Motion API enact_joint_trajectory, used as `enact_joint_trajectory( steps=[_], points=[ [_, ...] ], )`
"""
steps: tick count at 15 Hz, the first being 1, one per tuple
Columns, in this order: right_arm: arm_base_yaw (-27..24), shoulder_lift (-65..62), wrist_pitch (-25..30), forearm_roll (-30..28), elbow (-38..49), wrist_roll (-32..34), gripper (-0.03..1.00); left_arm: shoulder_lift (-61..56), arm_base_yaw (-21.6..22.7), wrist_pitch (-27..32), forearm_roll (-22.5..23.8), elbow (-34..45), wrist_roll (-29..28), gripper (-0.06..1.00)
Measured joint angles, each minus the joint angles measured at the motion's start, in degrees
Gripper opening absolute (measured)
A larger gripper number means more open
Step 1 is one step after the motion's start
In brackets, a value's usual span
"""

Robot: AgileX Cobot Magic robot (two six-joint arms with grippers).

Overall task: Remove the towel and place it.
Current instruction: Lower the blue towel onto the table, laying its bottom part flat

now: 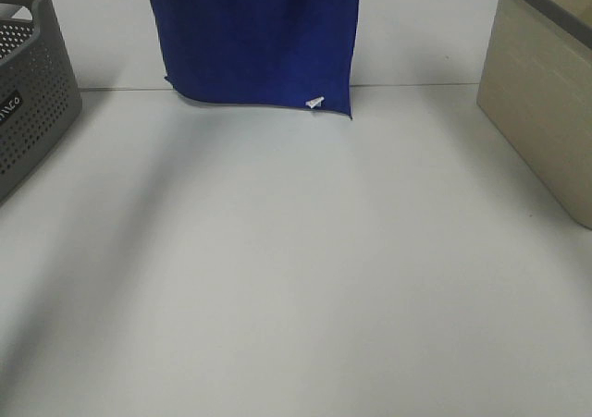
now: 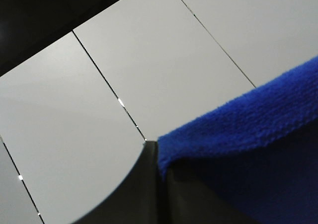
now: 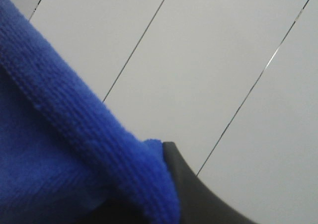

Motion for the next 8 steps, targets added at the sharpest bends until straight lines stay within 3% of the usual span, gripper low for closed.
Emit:
enact_joint_trajectory(
  steps=[4,8],
  points=[
    [0.1,0.0,0.2,0.0,0.0,1.1,0.02,0.0,0.0,0.9,0.0,-0.3,0.0,0.00],
    [0.2,-0.2,5.1,0.2,0.0,5.2,0.02,0.0,0.0,4.1,0.0,-0.3,-1.3,0.00]
  ],
)
